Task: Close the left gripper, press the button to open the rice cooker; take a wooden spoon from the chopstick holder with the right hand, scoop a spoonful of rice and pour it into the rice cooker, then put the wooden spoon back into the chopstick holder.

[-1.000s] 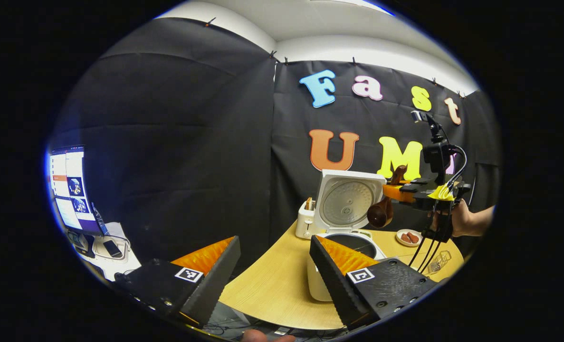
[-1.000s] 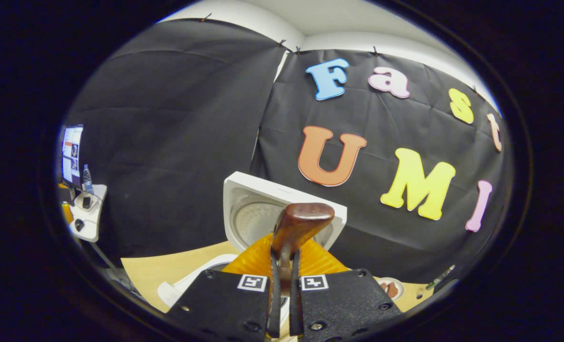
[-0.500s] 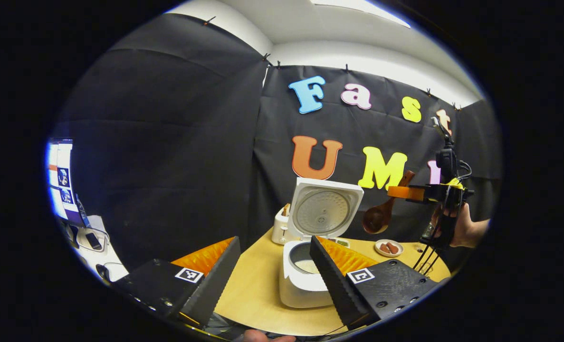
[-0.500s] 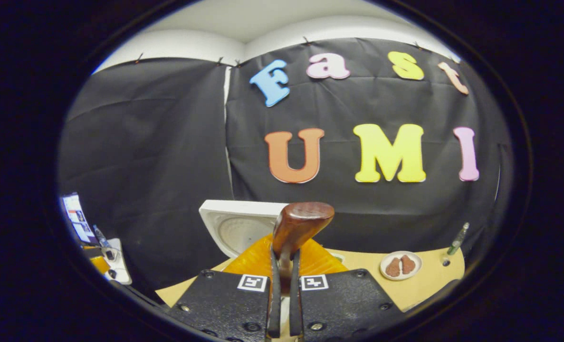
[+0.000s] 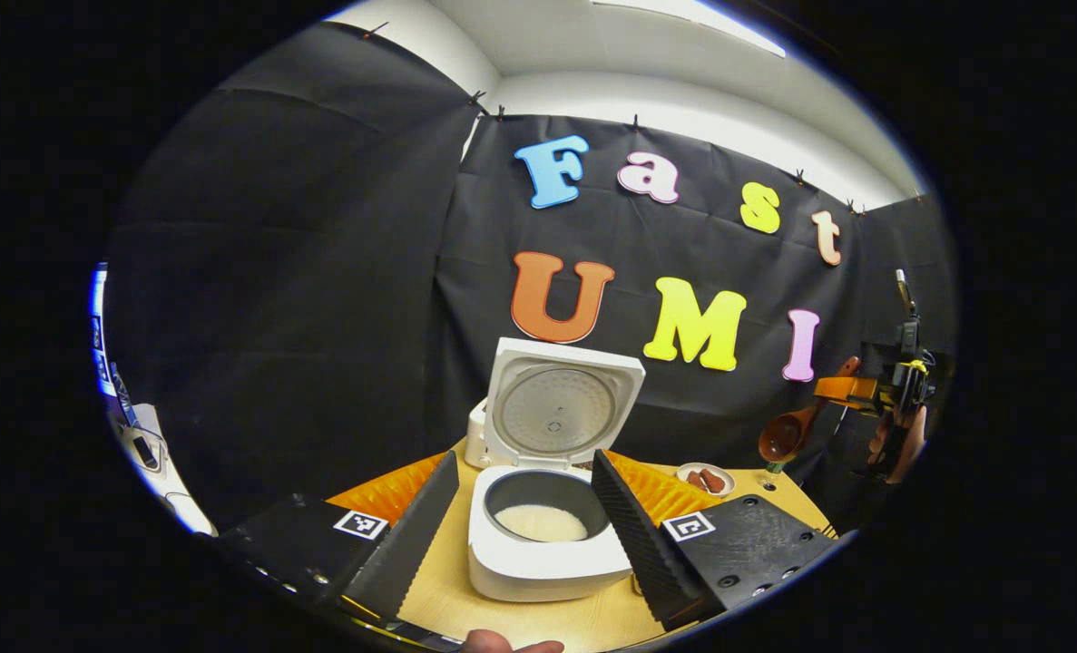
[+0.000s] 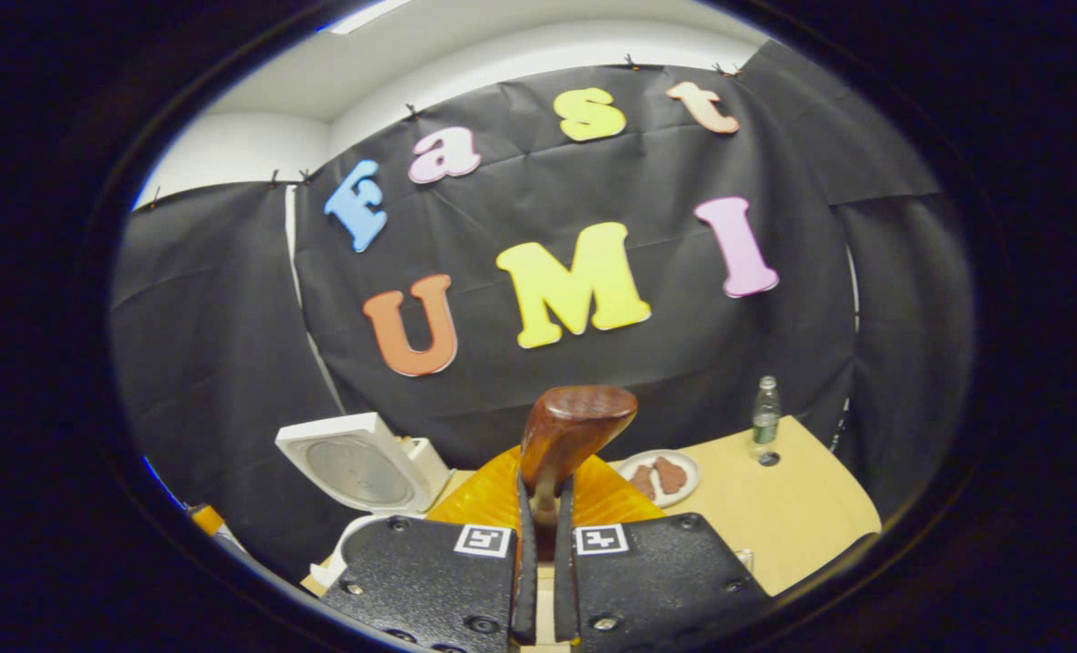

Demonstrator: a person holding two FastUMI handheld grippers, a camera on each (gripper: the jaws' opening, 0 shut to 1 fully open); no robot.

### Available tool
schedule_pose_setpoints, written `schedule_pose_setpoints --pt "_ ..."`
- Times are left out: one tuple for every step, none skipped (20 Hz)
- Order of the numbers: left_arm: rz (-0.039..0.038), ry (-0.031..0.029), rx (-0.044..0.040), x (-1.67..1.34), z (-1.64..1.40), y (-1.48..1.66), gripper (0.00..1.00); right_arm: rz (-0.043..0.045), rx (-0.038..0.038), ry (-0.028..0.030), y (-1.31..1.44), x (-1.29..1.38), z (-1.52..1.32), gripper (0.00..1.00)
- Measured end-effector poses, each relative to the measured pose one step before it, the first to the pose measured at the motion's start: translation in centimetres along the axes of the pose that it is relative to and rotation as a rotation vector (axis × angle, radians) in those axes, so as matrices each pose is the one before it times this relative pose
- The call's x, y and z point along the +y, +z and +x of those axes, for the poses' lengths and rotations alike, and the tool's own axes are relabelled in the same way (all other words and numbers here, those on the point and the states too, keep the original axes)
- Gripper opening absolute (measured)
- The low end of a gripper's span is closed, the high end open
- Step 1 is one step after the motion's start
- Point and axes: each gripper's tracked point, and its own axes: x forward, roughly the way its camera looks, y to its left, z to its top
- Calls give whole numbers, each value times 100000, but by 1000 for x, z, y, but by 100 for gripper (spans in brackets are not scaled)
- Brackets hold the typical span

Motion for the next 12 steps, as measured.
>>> schedule_pose_setpoints --pt "1818 -945 -79 -804 500 139 95 730 -568 -3432 269 -2162 -649 13" --pt "794 -1425 292 -1160 454 31 95 1282 -503 -3512 32 -2319 -537 10" --pt "45 -1509 292 -1215 460 256 94 1097 -427 -2396 123 -1657 -276 13" --pt "-346 -1832 357 -1246 606 229 95 986 -118 -2224 38 -1676 -326 12" --pt "23 -1302 159 -991 403 -82 94 836 464 -1910 -414 -1495 -413 12" --pt "539 -760 299 -996 511 117 94 824 805 -1510 -505 -1150 -158 12" --pt "567 -677 -62 -848 408 266 94 791 1028 -1139 -599 -1061 84 12" --pt "289 -612 -34 -913 359 304 95 632 1237 -1019 -665 -1073 175 12" --pt "53 -657 28 -896 262 303 94 678 1277 -1000 -748 -1064 322 12" --pt "-23 -597 3 -837 178 353 94 792 1481 -896 -855 -876 339 12" --pt "269 -504 298 -738 157 251 94 868 1238 -604 -705 -699 323 12" --pt "957 -133 681 -861 -89 39 94 1139 1417 -425 -885 -694 375 12"
